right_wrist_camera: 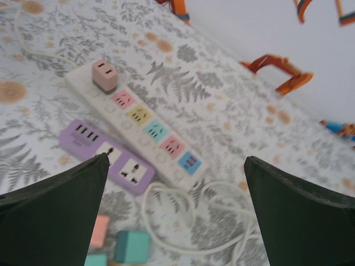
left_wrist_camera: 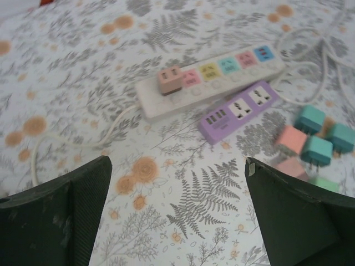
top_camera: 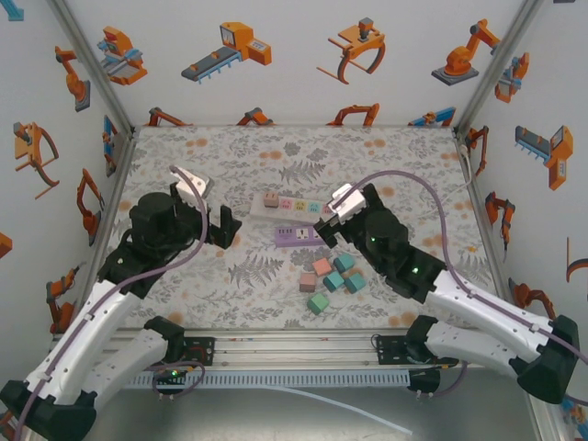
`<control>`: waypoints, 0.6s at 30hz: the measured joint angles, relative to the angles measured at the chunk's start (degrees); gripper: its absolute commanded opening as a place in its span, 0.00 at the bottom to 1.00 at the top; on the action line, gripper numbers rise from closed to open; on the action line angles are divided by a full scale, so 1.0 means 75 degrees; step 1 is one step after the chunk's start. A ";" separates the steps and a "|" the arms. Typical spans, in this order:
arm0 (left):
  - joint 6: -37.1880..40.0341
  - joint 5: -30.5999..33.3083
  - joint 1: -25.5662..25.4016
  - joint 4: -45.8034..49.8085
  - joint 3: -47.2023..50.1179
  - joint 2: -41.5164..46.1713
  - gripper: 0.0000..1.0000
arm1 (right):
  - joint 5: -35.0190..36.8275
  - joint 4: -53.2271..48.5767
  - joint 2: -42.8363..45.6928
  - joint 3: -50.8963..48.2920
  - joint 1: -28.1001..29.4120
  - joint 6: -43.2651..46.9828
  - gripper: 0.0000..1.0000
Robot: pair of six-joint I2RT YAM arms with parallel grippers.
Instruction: Pull the plug off the socket
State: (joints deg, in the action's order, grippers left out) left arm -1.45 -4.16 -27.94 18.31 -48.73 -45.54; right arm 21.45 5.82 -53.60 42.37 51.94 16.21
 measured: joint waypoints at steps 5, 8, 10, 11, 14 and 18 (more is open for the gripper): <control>-0.1096 0.0676 0.0845 0.0475 -0.0449 -0.0930 0.97 | -0.0708 0.0373 -0.0877 0.0157 -0.0012 0.1682 0.99; -0.1719 0.0810 0.1166 0.0650 -0.0624 -0.1489 0.97 | -0.1422 0.0000 -0.1571 0.0702 -0.0154 0.2267 0.99; -0.2197 0.0813 0.1274 0.0796 -0.0831 -0.1973 0.97 | -0.1845 -0.0525 -0.2133 0.1373 -0.0309 0.2457 0.99; -0.2463 0.0807 0.1320 0.0851 -0.0962 -0.2253 0.97 | -0.1970 -0.0790 -0.2442 0.1763 -0.0367 0.2486 0.99; -0.3357 0.0720 0.1504 0.0935 -0.1355 -0.3107 0.97 | -0.2261 -0.1585 -0.3427 0.2999 -0.0493 0.2588 0.99; -0.4447 0.0204 0.1789 0.0921 -0.1751 -0.4153 0.97 | -0.2745 -0.2439 -0.4645 0.4232 -0.0676 0.2562 0.99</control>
State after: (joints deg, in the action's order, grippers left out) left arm -34.81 -2.63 -14.52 25.21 -61.87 -76.69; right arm 0.86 -12.47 -88.44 74.11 46.87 35.42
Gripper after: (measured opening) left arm 0.973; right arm 0.992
